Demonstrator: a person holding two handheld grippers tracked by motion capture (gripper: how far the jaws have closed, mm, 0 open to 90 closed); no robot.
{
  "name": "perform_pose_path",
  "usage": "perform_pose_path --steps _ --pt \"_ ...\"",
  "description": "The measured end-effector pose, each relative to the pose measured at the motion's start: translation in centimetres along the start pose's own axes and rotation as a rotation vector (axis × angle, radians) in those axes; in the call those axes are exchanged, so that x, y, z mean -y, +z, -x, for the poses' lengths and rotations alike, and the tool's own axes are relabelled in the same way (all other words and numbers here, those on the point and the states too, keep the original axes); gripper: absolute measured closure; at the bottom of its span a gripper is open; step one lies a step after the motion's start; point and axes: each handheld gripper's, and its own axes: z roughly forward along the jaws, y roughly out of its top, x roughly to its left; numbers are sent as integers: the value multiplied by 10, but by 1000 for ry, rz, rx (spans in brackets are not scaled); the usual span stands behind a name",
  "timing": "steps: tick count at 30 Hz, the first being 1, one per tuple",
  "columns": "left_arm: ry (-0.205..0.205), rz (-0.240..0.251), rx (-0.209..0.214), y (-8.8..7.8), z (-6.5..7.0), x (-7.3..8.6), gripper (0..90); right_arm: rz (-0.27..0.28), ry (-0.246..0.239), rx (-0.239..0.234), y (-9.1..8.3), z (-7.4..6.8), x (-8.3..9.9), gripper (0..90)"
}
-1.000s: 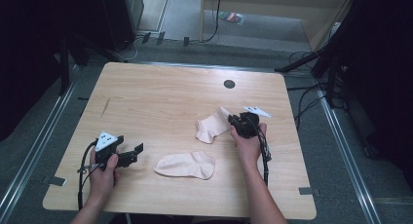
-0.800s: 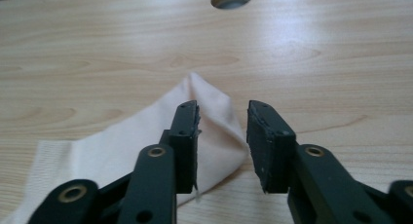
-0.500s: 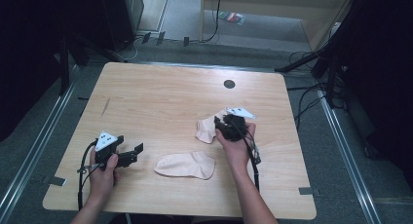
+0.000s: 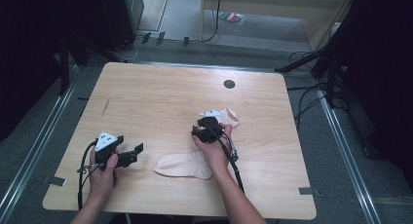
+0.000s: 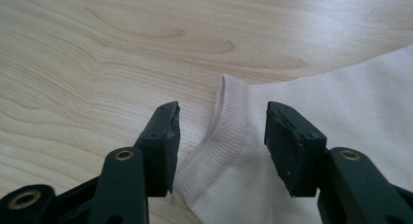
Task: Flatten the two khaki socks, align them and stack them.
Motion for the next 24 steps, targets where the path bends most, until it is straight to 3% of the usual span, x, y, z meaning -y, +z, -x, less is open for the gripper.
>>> perform_pose_path --steps 5,10,12,13,19,22,24 --pt "0 -1 1 0 0 0 143 -10 -18 49 4 -3 3 548" --pt "0 -1 2 0 0 0 142 10 -45 86 2 -2 6 818" --pt "0 -1 2 0 0 0 143 4 -52 85 1 -1 6 834" --pt "0 -1 2 0 0 0 143 6 -34 76 -2 1 4 843" --pt "0 0 1 0 0 0 143 59 -63 44 -19 -8 -7 844" --pt "-2 0 0 0 -1 0 143 111 -103 -32 -38 -27 -24 843" --pt "-3 1 1 0 -1 0 143 120 -107 -49 -41 -30 -27 844"
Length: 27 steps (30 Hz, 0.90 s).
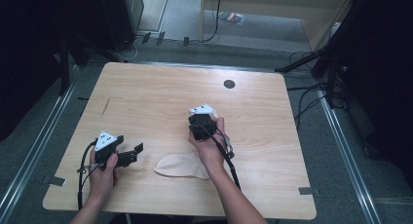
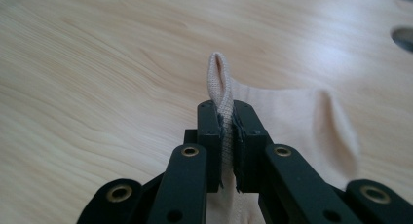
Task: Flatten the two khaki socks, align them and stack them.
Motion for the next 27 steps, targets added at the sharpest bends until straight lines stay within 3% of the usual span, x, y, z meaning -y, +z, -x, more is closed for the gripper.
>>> perform_pose_path --steps 1,4,5,7,8,9,11,12,14,15,16,17,18,19,20,22,23,25,26,27 --pt "-1 4 0 0 0 0 142 39 0 -66 -10 -11 -12 843" --pt "2 5 0 0 0 0 143 69 -12 -116 -18 -19 -22 843" --pt "1 9 1 0 0 0 143 112 3 -211 -29 -28 -32 841" --pt "2 10 1 0 0 0 142 124 10 -237 -33 -30 -35 840" --pt "2 13 0 0 1 0 142 138 27 -274 -38 -31 -38 839" --pt "2 14 1 0 1 0 143 158 78 -332 -43 -27 -40 838" --pt "5 11 2 -1 1 0 142 157 89 -336 -42 -24 -39 837" --pt "5 12 2 -1 1 0 142 119 123 -335 -32 -13 -31 833" --pt "8 9 3 -1 1 0 142 87 142 -327 -23 -6 -25 832" --pt "7 9 3 -1 1 0 142 34 176 -307 -6 9 -11 830" --pt "7 9 3 -1 1 0 143 34 176 -307 -6 9 -11 830" --pt "7 8 2 -1 1 0 143 -1 199 -287 3 18 -2 828" --pt "7 8 3 -1 1 0 142 -47 242 -244 20 40 16 809" --pt "7 8 3 -1 1 0 142 -47 242 -244 20 40 16 809" --pt "8 8 3 -1 1 0 142 -64 250 -196 27 56 27 781" --pt "8 8 2 0 1 0 142 -68 255 -184 27 60 30 764" --pt "9 8 0 0 1 0 143 -48 256 -130 25 71 35 735" --pt "9 6 0 0 1 0 143 -45 252 -114 24 74 36 716" --pt "11 7 -1 0 1 0 143 -39 237 -51 21 82 37 674" --pt "12 6 -1 0 1 0 143 -42 231 -23 20 86 38 650"
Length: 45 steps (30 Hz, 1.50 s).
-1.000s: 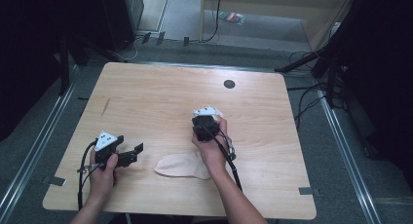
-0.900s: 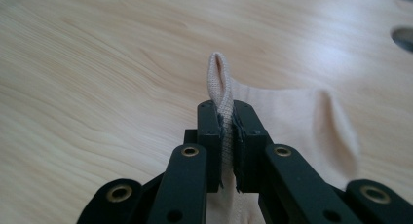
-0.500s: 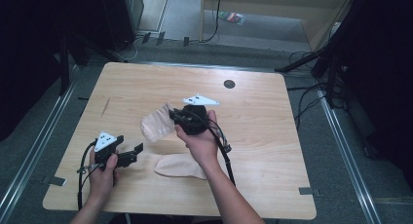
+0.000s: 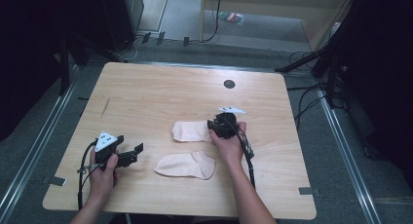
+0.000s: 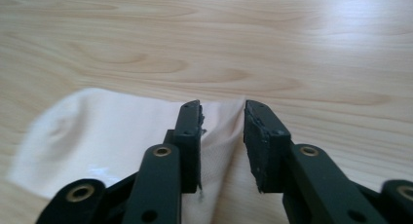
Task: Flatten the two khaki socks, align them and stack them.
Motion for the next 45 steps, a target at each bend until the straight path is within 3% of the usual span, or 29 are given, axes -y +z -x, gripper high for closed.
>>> perform_pose_path --steps 2,3,4,8,9,13,14,15,16,17,21,23,26,28,32,37,39,40,45 --pt "-1 0 0 0 0 0 143 2 -5 19 -1 3 0 610" --pt "-1 -1 0 0 0 0 143 7 -18 79 -4 11 0 584" --pt "0 2 0 0 0 0 143 10 -14 90 -6 14 0 585" --pt "11 -4 -11 1 1 0 146 39 2 76 -16 19 1 599" --pt "13 -7 -21 1 2 -1 149 52 -20 87 -24 20 1 599" --pt "37 -43 -53 5 3 -6 149 89 -5 49 -34 20 1 603" --pt "36 -39 -55 5 5 -8 150 93 -9 15 -37 17 1 603" --pt "42 -33 -53 6 7 -11 150 93 -9 15 -37 17 1 603" --pt "55 -34 -56 7 9 -14 150 88 -16 -26 -36 12 4 605" --pt "67 -17 -47 10 14 -20 154 81 -16 -40 -34 10 4 608" --pt "92 -23 -10 20 25 -31 163 67 -30 -58 -28 7 10 662" --pt "96 -24 -1 26 29 -34 192 45 -6 -57 -23 10 13 696" --pt "98 -23 12 39 38 -40 243 15 -10 -30 -17 15 19 787" --pt "102 -26 16 41 40 -41 265 13 -24 -8 -14 18 20 800" --pt "89 -34 26 50 44 -46 296 18 -25 40 -11 25 23 752" --pt "72 -49 56 56 44 -50 377 31 -21 46 -14 28 23 666" --pt "84 -62 94 60 46 -53 403 46 -9 24 -17 30 23 653" --pt "93 -82 132 65 48 -55 438 52 -9 0 -18 30 23 630" --pt "136 -88 147 74 55 -57 503 43 -21 -28 -18 30 23 615"
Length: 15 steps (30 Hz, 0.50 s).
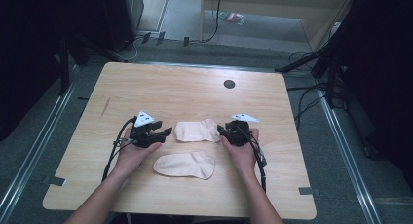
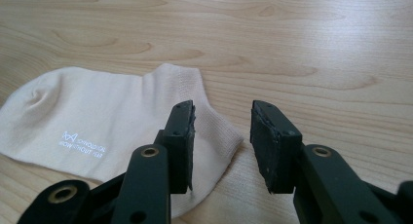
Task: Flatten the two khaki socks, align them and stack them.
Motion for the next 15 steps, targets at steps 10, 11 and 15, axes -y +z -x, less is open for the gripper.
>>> perform_pose_path --steps 10,11,15 --pt "-27 -92 110 21 6 -5 545 -13 2 5 4 3 3 597" --pt "-30 -97 107 24 6 -6 577 -15 -12 33 4 3 4 575" --pt "-19 -135 73 31 10 -10 539 -13 -1 21 4 2 5 576"
